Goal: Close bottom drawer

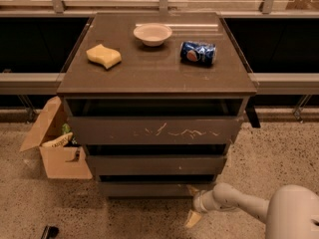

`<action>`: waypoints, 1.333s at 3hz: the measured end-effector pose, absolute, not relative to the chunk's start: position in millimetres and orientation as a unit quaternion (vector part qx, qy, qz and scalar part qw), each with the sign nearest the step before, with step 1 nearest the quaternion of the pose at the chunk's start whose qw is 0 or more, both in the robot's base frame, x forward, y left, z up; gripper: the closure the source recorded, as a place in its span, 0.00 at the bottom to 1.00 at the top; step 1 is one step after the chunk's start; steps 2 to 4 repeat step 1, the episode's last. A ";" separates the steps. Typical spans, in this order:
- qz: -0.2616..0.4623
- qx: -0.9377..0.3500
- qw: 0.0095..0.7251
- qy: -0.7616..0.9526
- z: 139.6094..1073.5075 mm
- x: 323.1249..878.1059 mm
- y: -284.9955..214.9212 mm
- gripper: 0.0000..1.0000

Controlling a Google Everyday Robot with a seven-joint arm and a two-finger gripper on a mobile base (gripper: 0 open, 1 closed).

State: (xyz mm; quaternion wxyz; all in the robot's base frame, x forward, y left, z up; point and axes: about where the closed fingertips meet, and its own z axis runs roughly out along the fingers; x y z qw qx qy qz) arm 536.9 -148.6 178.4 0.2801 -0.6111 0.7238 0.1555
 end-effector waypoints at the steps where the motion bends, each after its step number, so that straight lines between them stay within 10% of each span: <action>1: 0.169 -0.620 0.304 0.703 207.2 515.5 -153.0 0.00; 4: 0.169 -0.620 0.304 0.703 207.2 515.5 -153.0 0.00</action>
Offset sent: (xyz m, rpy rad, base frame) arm 0.0000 0.0000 0.0000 0.0000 0.0000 0.0000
